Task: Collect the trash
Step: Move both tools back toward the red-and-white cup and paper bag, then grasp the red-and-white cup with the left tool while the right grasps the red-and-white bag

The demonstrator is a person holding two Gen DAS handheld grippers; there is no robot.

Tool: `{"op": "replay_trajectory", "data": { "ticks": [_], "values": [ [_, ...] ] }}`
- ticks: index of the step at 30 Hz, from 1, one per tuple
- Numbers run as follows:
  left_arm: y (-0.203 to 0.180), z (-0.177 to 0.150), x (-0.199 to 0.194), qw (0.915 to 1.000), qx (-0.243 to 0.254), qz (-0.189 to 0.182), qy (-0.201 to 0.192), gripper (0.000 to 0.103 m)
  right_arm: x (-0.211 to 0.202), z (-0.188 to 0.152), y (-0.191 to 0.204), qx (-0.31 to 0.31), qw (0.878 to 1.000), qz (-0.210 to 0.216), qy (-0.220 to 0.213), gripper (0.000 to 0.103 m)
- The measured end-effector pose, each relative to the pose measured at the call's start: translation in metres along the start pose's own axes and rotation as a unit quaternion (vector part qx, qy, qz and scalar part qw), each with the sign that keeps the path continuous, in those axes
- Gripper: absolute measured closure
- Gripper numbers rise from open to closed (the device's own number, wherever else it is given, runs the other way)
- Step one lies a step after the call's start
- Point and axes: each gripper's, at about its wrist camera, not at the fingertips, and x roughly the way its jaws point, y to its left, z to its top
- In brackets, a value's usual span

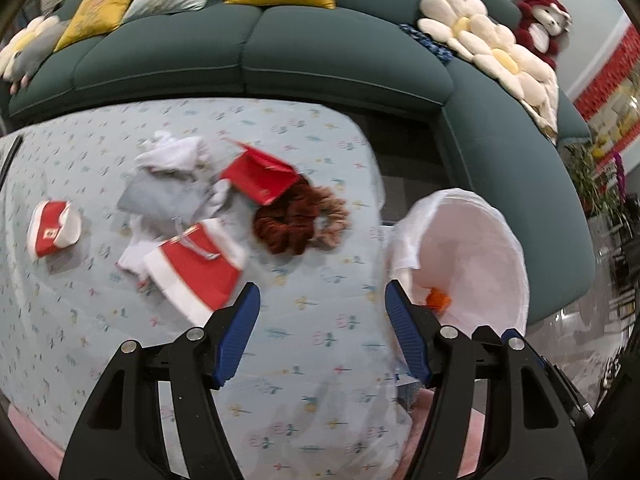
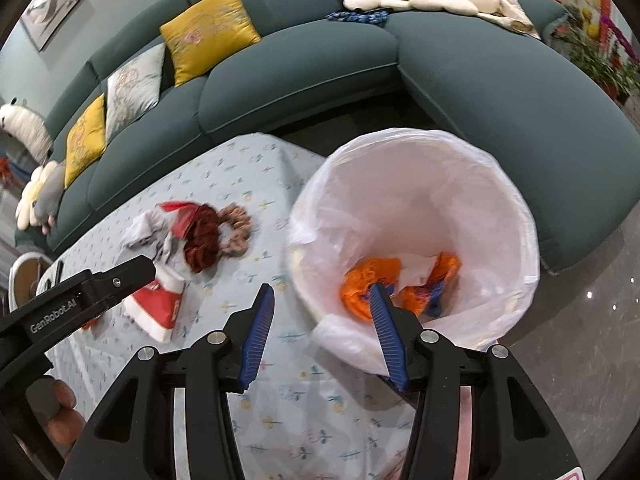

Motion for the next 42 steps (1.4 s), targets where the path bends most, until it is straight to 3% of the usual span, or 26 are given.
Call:
{"op": "replay_trajectory", "data": {
  "ticks": [22, 26, 32, 35, 42],
  "values": [
    [0.165, -0.019, -0.010, 0.9916, -0.112, 0.065, -0.002, 0.041, 0.054, -0.064, 0.145, -0.136, 0.988, 0.041, 0.065, 0.054],
    [0.194, -0.023, -0.011, 0.9898, -0.119, 0.078, -0.002, 0.041, 0.067, -0.072, 0.167, -0.152, 0.986, 0.037, 0.059, 0.046],
    [0.250, -0.022, -0.018, 0.9881, -0.106, 0.109, -0.021, 0.040, 0.092, -0.085, 0.190, -0.163, 0.985, 0.023, 0.044, 0.046],
    [0.279, -0.017, -0.020, 0.9886, -0.098, 0.110, -0.032, 0.032, 0.100, -0.086, 0.196, -0.158, 0.987, 0.010, 0.031, 0.046],
    [0.332, 0.006, -0.004, 0.9903, -0.093, 0.096, -0.037, 0.031, 0.119, -0.079, 0.204, -0.124, 0.992, -0.011, 0.023, 0.046]
  ]
}}
